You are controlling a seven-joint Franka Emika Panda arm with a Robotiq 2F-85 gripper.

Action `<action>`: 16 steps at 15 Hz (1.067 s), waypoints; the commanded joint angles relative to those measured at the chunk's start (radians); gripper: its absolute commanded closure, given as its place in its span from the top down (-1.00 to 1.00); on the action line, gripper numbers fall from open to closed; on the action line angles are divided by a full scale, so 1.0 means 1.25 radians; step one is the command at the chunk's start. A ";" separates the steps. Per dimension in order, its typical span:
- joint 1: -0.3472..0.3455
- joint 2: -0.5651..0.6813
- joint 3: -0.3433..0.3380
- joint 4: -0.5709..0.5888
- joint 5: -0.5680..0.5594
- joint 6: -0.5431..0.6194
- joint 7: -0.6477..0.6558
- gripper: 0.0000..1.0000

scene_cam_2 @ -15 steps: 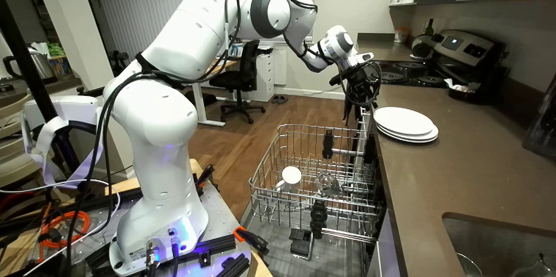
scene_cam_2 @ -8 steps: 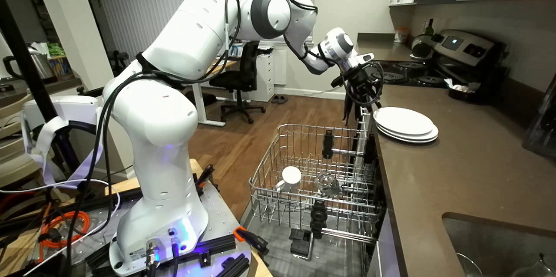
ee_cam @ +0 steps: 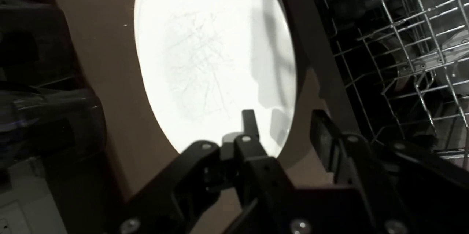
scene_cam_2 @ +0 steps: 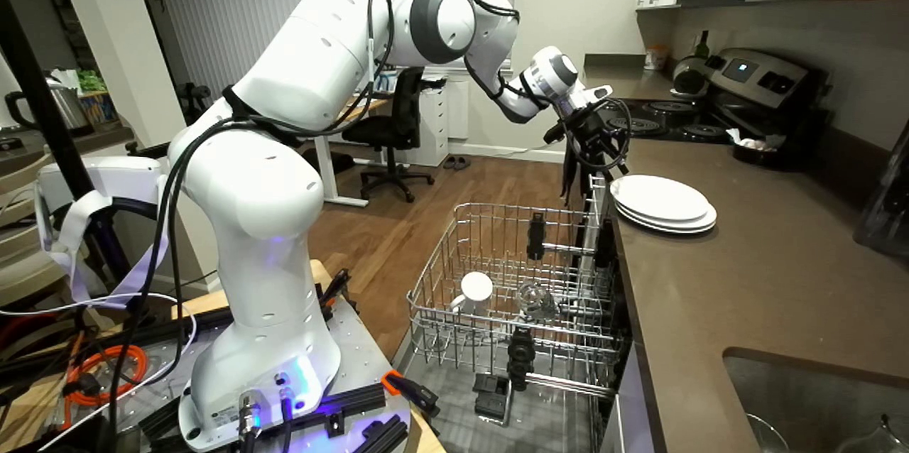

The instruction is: Take the two white plates one after the other and put them vertically in the dishwasher then move the glass bottle to the right

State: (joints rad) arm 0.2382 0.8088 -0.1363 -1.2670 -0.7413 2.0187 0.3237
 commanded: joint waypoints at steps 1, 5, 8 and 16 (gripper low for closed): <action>0.006 0.019 -0.011 0.023 -0.039 0.004 0.007 -0.12; 0.003 0.025 -0.007 0.026 -0.050 0.003 0.010 -0.12; 0.004 0.031 -0.008 0.027 -0.055 0.003 0.014 -0.16; 0.014 0.064 -0.025 0.052 -0.104 0.001 0.045 -0.28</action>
State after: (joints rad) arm 0.2404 0.8529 -0.1432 -1.2449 -0.8205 2.0187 0.3421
